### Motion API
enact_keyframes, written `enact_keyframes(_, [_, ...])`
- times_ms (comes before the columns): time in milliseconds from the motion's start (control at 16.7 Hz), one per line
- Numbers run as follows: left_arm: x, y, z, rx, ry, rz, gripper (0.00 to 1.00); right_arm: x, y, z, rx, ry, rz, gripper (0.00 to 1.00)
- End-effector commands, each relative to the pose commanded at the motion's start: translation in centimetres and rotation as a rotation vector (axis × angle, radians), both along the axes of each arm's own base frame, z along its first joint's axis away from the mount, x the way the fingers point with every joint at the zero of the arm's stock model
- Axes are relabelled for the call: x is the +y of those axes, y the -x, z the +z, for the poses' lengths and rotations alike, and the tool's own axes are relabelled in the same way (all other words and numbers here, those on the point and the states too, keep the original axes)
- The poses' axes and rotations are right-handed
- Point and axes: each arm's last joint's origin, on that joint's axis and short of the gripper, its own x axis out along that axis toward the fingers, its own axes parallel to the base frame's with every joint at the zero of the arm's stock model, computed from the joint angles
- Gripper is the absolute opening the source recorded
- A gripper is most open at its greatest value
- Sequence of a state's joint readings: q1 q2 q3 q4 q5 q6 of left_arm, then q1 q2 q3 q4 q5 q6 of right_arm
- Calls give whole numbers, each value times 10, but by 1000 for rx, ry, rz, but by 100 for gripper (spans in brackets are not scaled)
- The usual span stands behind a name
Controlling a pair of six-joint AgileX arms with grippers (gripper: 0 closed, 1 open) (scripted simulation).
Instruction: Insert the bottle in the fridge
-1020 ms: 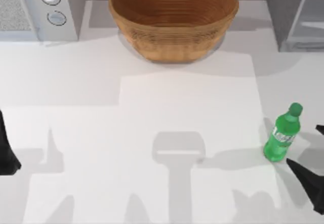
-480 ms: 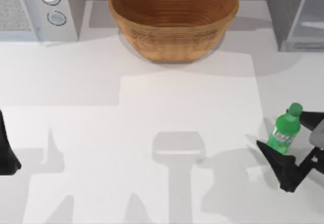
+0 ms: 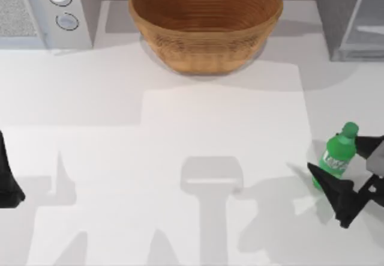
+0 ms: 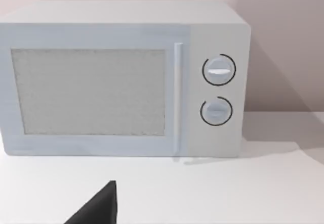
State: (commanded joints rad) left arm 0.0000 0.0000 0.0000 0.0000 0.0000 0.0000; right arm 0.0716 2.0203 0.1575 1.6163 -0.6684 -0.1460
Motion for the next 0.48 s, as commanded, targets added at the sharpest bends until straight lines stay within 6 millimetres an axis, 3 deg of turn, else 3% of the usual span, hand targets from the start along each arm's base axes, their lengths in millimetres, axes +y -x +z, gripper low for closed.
enact_keyframes(480, [0, 0, 0, 0, 0, 0, 100, 0, 0, 0, 0, 0, 0, 3])
